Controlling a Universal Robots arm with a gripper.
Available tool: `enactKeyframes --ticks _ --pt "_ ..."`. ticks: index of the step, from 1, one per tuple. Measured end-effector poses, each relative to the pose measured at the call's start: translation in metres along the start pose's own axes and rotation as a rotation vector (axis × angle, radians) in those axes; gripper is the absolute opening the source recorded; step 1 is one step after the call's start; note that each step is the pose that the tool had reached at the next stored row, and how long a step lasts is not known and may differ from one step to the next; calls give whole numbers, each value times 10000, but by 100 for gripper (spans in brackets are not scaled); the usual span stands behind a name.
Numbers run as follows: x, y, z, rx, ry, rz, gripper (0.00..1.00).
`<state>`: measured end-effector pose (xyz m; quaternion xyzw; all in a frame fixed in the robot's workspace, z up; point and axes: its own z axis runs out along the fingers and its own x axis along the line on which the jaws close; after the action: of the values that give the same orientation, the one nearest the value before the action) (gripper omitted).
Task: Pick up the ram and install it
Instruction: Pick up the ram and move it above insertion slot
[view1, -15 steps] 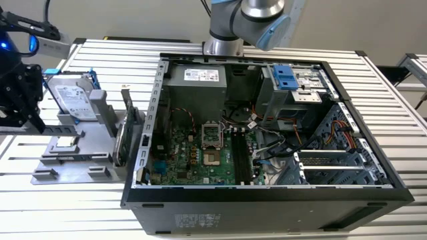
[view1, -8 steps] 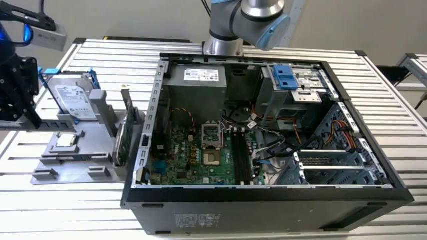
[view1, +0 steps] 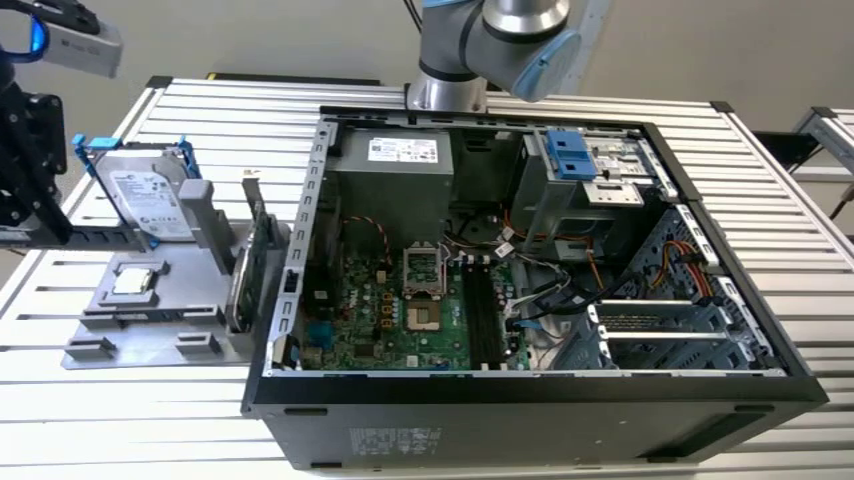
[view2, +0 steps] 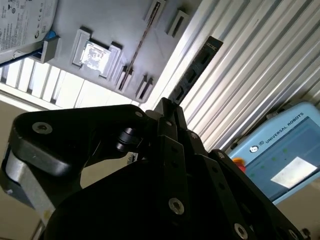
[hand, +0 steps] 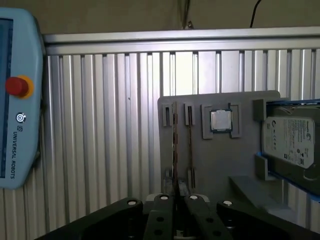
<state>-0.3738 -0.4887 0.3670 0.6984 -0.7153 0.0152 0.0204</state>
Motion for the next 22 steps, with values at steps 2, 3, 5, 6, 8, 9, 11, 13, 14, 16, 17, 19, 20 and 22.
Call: enactKeyframes --ticks 2,3,5,6,8,9,11,13,14,16,17,19,20,22 --pt "-6 0 -41 2 6 -46 0" --pt "-9 0 -60 3 9 -76 0" --pt "-13 0 -87 6 12 -128 0" --pt "-14 0 -100 8 11 -145 0" --pt "-14 0 -131 9 12 -167 0" --pt "-14 0 -149 9 12 -174 0" --pt "-14 1 -181 9 13 -180 0" --pt "-13 1 -209 10 13 -187 0" --pt "-13 1 -223 9 13 -189 0" --pt "-13 1 -248 10 13 -191 0" --pt "-13 1 -261 9 14 -192 0" --pt "-12 1 -286 10 14 -194 0" --pt "-12 2 -294 11 14 -194 0" --pt "-12 2 -295 11 20 -194 0"
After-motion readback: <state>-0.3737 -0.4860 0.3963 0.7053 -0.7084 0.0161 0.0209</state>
